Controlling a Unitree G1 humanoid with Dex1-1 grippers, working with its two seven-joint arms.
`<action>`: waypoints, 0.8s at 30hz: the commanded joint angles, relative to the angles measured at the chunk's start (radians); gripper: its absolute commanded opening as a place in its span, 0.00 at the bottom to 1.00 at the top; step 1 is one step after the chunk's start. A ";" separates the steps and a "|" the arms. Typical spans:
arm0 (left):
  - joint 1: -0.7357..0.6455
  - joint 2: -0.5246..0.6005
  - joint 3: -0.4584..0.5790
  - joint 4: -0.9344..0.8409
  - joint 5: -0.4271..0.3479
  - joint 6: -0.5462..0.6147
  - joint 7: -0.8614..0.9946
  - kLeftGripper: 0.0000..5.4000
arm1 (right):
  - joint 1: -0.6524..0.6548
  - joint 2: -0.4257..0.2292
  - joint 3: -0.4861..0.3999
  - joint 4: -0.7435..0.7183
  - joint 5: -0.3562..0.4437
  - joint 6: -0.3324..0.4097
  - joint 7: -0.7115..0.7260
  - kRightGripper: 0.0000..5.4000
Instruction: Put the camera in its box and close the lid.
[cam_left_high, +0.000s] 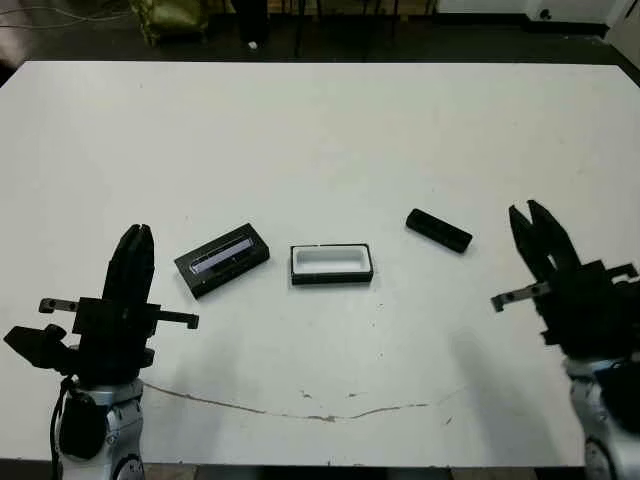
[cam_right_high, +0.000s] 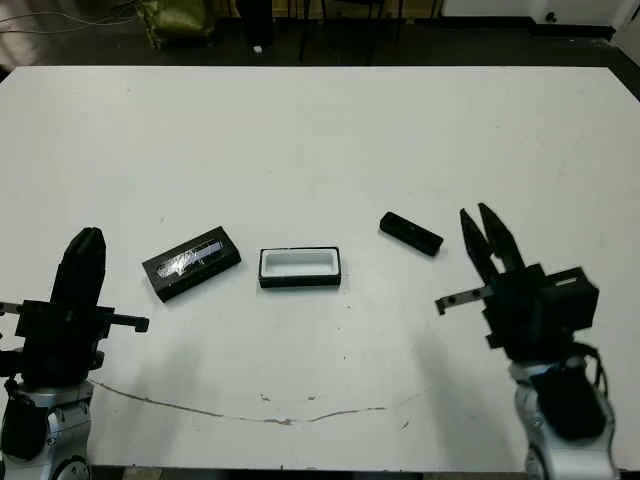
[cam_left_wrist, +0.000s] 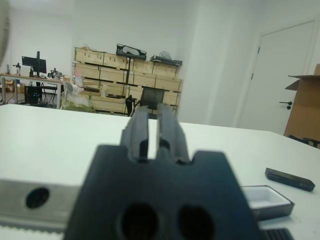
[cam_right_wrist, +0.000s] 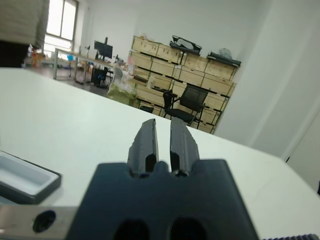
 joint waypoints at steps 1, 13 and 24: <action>0.010 0.001 0.002 0.009 0.001 0.005 0.000 0.00 | -0.048 -0.076 -0.020 0.042 -0.001 0.054 0.048 0.00; 0.019 0.000 0.012 0.010 0.004 0.000 0.005 0.00 | -0.243 -0.311 0.022 0.121 0.114 0.421 0.272 0.17; 0.019 0.008 0.019 0.008 -0.005 0.017 0.000 0.00 | -0.346 -0.350 0.101 0.240 0.149 0.386 0.474 0.62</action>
